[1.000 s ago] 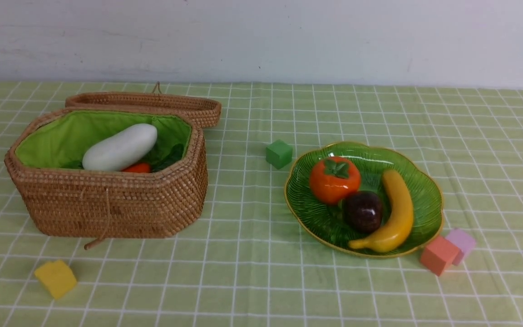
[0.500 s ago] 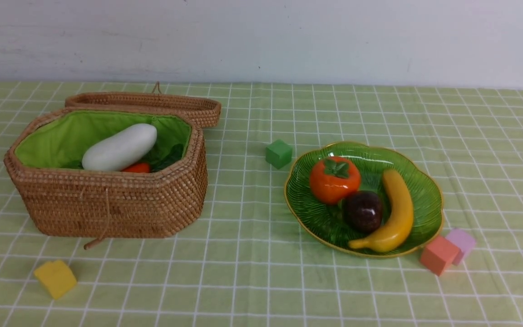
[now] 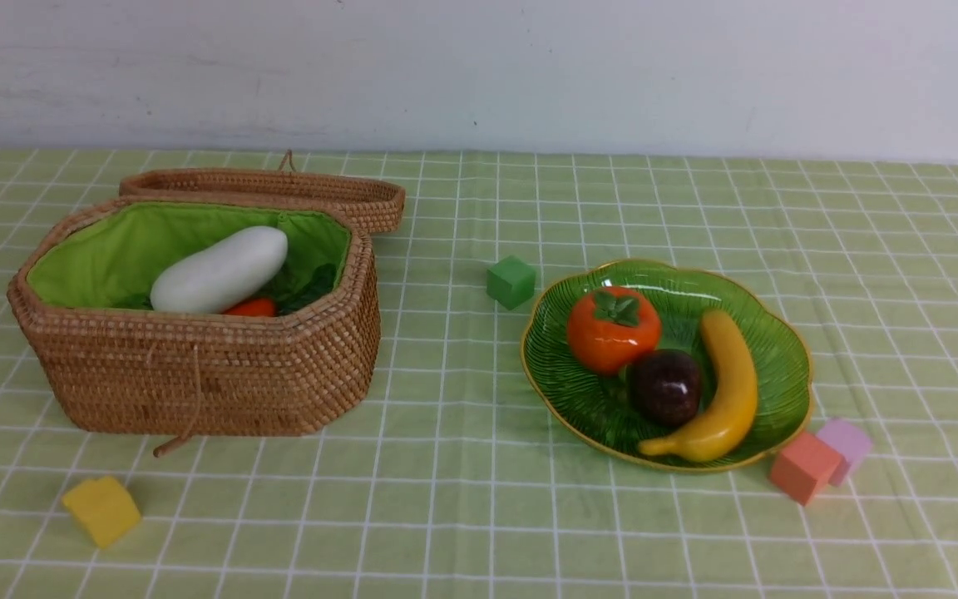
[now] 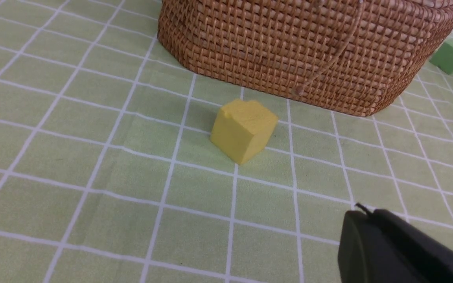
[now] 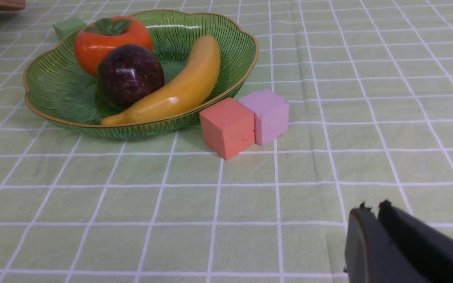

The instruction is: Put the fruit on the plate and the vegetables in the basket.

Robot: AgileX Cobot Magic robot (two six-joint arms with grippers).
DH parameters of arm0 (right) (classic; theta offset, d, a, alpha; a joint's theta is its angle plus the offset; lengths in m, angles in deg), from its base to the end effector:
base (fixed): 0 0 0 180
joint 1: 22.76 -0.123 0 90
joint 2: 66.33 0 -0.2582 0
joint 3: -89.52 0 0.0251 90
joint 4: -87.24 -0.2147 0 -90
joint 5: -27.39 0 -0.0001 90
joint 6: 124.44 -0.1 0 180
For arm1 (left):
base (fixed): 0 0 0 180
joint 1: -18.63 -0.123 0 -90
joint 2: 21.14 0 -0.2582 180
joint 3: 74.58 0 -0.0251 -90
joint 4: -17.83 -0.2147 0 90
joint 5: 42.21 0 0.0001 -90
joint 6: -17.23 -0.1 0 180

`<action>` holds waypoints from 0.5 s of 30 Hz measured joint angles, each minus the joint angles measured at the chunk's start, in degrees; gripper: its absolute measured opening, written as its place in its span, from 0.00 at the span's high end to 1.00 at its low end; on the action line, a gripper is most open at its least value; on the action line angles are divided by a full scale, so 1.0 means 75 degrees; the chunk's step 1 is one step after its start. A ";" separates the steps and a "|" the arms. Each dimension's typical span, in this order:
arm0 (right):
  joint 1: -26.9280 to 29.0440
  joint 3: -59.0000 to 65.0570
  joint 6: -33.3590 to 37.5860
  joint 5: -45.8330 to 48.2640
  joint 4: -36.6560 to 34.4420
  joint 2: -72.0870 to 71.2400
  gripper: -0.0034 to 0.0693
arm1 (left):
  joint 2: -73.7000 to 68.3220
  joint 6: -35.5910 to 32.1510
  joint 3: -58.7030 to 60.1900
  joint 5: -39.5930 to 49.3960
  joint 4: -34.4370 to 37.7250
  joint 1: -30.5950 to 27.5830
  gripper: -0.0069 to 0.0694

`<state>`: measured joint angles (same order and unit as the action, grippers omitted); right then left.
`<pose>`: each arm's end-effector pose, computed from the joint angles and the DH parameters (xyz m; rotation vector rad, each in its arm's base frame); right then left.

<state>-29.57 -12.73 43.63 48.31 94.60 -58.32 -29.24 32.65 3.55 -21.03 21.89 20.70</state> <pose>0.0525 0.0016 0.1714 0.0032 1.8601 0.1011 0.0522 -0.0045 0.1686 -0.2630 1.8647 -0.2792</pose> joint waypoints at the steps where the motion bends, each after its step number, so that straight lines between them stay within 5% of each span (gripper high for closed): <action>1: 0.0000 0.0000 0.0000 0.0000 0.0000 0.0000 0.89 | 0.0000 0.0000 0.0000 0.0000 0.0000 0.0000 0.93; 15: 0.0000 0.0000 0.0000 0.0000 0.0000 0.0000 0.87 | 0.0000 -0.0005 0.0000 0.0000 0.0000 0.0000 0.92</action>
